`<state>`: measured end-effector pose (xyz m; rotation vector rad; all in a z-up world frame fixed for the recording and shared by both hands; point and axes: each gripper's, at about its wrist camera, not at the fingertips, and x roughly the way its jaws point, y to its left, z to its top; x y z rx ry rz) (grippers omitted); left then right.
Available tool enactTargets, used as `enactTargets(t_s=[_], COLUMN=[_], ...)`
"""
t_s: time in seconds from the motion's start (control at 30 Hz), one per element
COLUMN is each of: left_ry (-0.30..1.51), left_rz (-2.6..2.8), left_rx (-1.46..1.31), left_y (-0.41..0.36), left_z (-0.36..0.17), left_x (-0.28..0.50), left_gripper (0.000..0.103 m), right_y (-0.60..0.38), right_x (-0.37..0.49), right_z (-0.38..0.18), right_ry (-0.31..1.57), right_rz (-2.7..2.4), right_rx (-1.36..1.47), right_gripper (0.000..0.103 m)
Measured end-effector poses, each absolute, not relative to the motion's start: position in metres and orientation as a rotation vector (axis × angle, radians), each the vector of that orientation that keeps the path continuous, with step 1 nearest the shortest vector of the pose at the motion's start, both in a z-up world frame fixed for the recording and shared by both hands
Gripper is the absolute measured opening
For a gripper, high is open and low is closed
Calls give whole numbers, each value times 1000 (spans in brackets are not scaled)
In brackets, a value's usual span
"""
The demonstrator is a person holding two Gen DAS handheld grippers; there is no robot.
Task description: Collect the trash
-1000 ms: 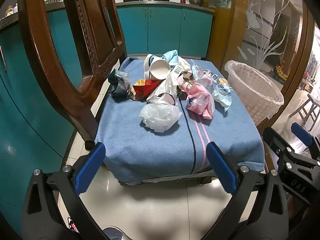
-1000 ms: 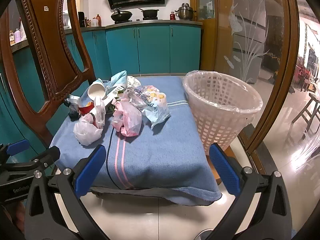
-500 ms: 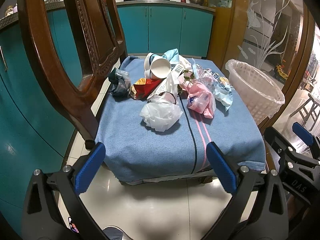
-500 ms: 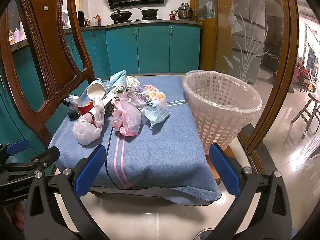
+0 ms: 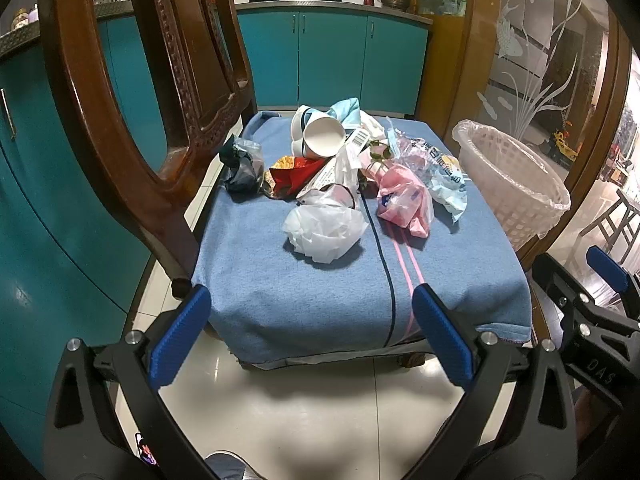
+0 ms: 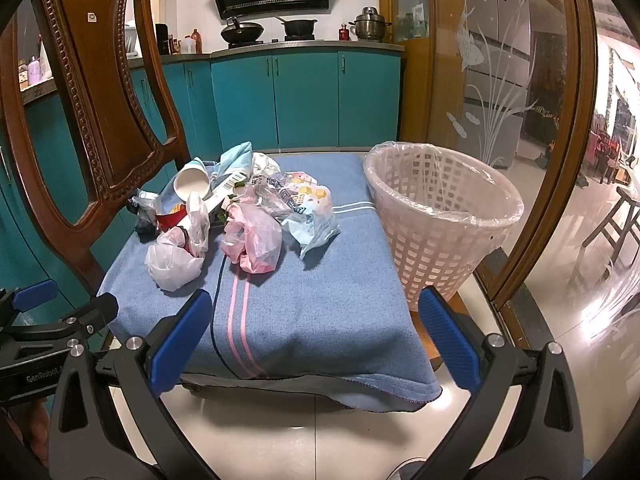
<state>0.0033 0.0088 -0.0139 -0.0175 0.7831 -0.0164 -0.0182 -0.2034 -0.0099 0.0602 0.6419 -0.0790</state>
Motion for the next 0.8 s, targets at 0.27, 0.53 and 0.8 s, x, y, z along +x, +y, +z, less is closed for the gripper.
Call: enactTargets(t_s=[0.27,0.53,0.8], left_ry=[789,789,789], left_rz=[-13,-13,-12], left_rx=[-16,-14,-14], left_y=[8,6,6], left_z=[-11,-10,-10], left_x=[4,4,4], left_gripper=[100,100,100], right_y=[-205,-206,-206], right_x=[-19,-19,-19], right_z=[-10,-11,-10], right_ry=[643,644,644], right_rz=[-83,-83,-83], right_rx=[62,63,63], right_gripper=[100,100,100])
